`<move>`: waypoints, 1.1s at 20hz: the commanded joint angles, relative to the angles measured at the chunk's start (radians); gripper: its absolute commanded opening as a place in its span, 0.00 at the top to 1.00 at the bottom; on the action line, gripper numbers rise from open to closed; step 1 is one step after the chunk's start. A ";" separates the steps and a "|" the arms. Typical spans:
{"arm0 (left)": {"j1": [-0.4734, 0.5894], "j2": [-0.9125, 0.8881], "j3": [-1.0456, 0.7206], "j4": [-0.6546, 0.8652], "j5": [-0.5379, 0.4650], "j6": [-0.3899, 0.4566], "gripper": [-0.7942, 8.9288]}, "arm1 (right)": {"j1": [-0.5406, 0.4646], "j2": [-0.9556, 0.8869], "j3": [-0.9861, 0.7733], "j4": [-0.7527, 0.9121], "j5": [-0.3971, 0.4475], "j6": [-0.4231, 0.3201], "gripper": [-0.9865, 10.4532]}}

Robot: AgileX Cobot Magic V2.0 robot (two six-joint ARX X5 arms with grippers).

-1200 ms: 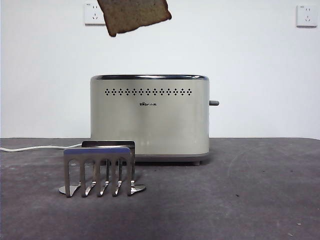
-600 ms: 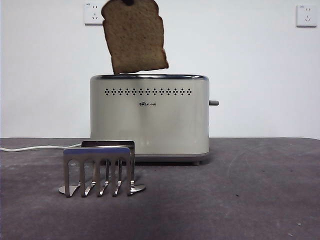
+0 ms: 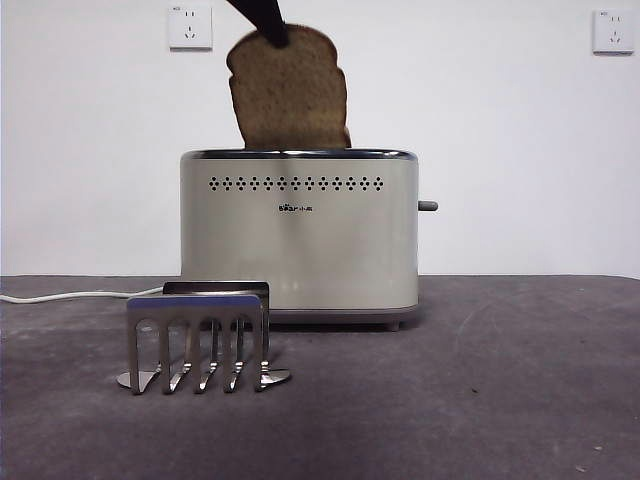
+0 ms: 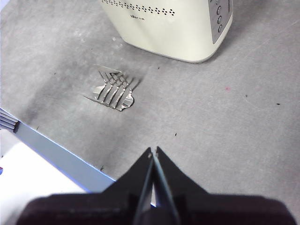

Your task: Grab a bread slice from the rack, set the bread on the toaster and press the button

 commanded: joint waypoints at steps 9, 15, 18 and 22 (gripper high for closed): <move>0.053 0.119 -0.001 0.100 0.008 0.029 0.93 | 0.003 0.006 0.001 0.008 -0.001 -0.008 0.92; 0.079 0.164 -0.001 0.166 0.013 0.024 0.91 | 0.002 0.069 0.001 0.124 -0.001 -0.003 0.92; 0.085 0.167 -0.001 0.194 0.019 -0.010 0.70 | 0.002 0.131 0.001 0.232 -0.001 0.025 0.92; 0.085 0.166 -0.001 0.207 0.020 -0.027 0.65 | 0.002 0.234 0.001 0.370 -0.001 0.053 0.92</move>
